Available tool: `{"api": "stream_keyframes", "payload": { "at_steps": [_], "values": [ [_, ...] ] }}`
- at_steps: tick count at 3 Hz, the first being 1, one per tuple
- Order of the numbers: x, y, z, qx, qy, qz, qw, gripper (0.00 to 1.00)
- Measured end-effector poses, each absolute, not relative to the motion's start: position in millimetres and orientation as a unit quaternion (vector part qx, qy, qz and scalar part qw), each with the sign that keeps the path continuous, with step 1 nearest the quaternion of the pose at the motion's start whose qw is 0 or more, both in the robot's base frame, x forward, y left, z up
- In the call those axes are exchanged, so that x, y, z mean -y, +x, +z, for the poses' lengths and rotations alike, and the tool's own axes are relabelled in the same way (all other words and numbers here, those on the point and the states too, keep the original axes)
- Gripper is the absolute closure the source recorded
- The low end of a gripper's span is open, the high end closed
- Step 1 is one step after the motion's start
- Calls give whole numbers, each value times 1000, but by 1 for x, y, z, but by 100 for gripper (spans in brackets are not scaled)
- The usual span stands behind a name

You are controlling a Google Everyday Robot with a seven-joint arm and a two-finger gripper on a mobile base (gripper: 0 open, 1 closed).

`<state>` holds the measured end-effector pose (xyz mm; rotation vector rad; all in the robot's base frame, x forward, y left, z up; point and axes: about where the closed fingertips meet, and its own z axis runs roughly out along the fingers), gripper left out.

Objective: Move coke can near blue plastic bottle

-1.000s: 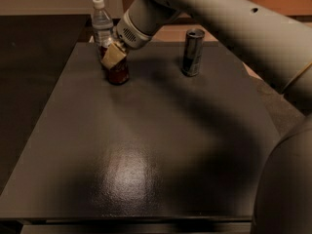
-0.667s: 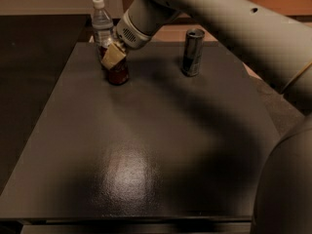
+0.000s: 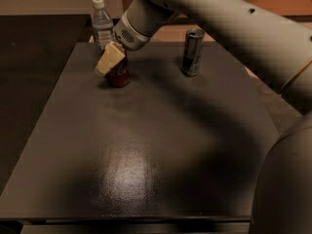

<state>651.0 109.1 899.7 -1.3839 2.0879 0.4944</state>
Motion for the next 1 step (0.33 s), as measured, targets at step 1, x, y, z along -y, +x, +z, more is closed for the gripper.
{"api": "stream_keyframes", "payload": {
  "at_steps": [1],
  "values": [
    [-109, 651, 900, -783, -519, 185, 290, 0]
  ]
}}
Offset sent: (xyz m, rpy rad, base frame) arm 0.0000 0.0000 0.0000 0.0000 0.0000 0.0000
